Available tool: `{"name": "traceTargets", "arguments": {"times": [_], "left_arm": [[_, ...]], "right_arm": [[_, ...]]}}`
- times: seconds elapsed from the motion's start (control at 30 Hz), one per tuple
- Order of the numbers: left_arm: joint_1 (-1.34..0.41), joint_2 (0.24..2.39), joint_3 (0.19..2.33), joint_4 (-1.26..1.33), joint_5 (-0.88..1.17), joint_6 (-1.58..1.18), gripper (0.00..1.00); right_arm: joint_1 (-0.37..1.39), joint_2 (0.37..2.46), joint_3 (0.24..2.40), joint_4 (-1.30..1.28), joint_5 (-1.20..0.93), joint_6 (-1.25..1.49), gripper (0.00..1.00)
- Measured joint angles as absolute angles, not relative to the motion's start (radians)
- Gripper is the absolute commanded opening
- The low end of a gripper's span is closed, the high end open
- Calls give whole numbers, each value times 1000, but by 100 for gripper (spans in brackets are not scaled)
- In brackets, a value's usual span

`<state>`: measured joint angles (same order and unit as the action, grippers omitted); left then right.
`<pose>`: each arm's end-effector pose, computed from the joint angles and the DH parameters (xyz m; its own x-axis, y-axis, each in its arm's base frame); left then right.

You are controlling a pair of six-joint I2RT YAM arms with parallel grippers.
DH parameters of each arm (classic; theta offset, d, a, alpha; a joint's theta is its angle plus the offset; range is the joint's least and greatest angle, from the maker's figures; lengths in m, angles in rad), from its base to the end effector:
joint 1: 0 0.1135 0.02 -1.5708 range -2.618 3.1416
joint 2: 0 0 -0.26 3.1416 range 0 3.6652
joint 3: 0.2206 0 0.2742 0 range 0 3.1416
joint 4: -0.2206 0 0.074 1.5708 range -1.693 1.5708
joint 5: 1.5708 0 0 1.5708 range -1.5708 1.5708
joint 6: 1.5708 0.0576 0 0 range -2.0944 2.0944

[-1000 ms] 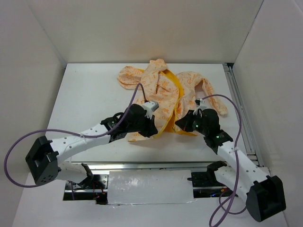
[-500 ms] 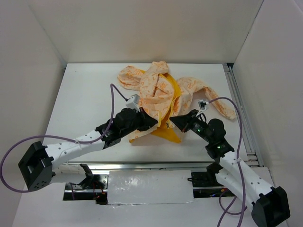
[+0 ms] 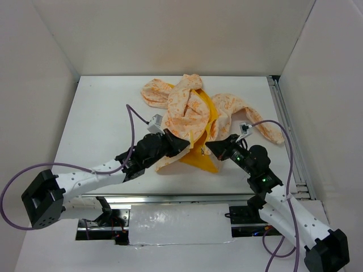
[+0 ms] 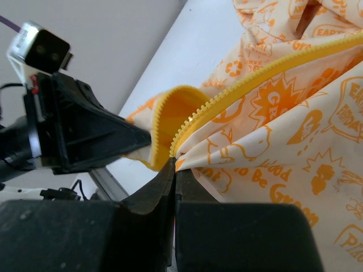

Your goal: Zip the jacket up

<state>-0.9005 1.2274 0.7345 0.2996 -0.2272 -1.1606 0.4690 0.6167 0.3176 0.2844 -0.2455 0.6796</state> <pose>0.2116 -0.2460 0.2596 -0.6218 -0.6539 -0.4310 0.1403 0.4485 -0.8827 0.1820 0.1079 0.2405 -0.4220 0.4696 -0.7755 -0.5014 0.5918 0.6312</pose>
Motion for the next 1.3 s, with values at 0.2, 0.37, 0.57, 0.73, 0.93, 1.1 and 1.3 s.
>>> {"name": "traceTargets", "arguments": {"times": [0.2,0.37,0.57,0.73,0.93,1.1,1.3], "left_arm": [[-945,1231,662,337,-228,-1238,0],[-992,1243,659,345,-282,-1310,0],[-1012,1255,695,352,-350,-1317,0],[-1013,1281,743,352,-392,-1321,0],[-1013,1296,767,328,-437,-1347,0],[-1015,1304,782,313,-451,-1367,0],[-1031,1315,792,298,-466,-1369,0]], "right_arm": [[474,594,307,285,-243,684,0],[476,584,268,281,-243,695,0],[476,582,268,284,-247,694,0],[476,582,268,285,-254,690,0],[479,576,268,293,-258,687,0],[480,558,268,299,-251,691,0],[480,553,268,311,-241,703,0]]}}
